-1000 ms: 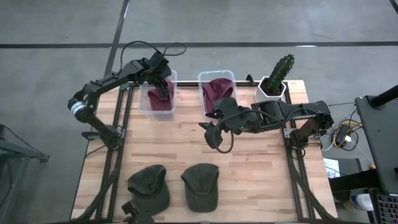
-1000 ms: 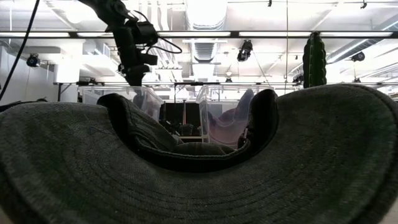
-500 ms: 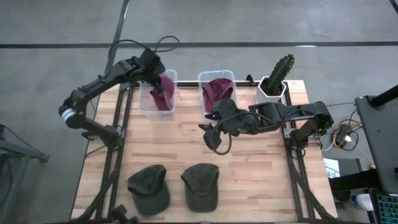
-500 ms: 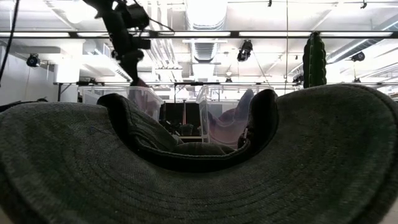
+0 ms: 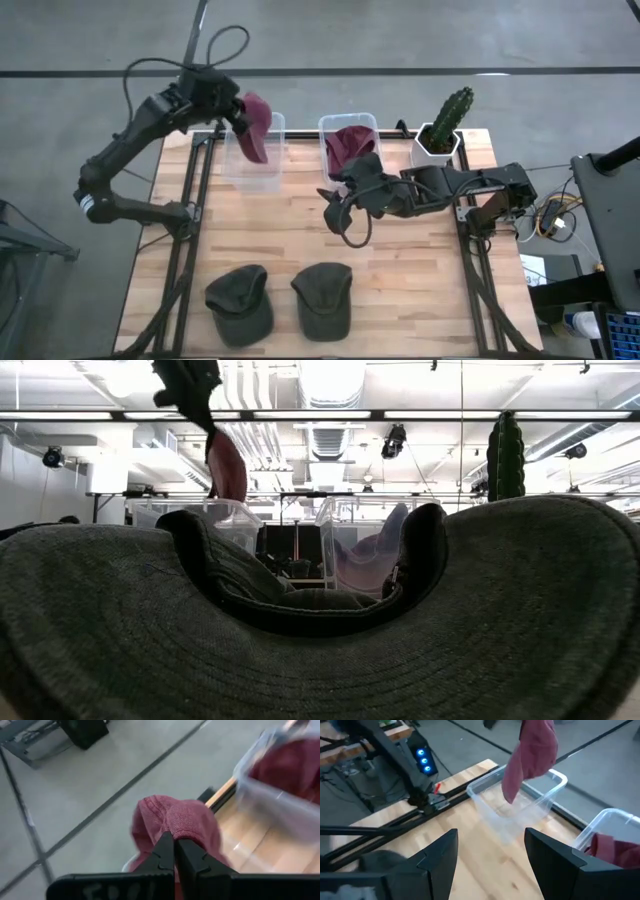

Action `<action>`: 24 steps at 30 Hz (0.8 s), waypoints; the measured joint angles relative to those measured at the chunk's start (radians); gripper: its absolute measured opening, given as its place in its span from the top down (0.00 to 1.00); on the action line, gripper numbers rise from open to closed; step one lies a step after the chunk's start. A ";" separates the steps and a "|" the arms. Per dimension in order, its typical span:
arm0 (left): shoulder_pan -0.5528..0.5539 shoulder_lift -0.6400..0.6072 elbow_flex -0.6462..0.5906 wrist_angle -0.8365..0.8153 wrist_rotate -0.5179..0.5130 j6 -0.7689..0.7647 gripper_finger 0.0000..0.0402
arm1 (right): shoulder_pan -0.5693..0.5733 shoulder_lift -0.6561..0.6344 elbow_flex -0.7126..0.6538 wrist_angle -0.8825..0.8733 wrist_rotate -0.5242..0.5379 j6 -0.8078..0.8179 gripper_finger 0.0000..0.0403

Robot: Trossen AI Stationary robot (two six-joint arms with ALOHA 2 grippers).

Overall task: Pick & Place hat
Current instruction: Put the red cap into the right transparent bin

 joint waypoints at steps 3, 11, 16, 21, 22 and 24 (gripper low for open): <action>0.000 -0.001 0.069 -0.019 0.010 -0.063 1.00 | -0.008 0.001 -0.031 0.042 0.028 -0.024 0.45; -0.002 0.021 0.216 -0.033 0.157 -0.258 1.00 | -0.054 0.001 -0.172 0.293 0.042 -0.046 0.45; -0.003 0.022 0.242 0.012 0.248 -0.370 1.00 | -0.083 0.001 -0.311 0.607 0.066 -0.201 0.45; -0.003 0.023 0.235 0.051 0.264 -0.460 1.00 | -0.094 0.001 -0.433 0.897 0.066 -0.393 0.45; -0.003 0.023 0.233 0.061 0.264 -0.475 1.00 | -0.096 0.001 -0.451 0.930 0.066 -0.422 0.45; -0.003 0.024 0.231 0.093 0.272 -0.508 1.00 | -0.099 0.001 -0.475 0.955 0.066 -0.458 0.45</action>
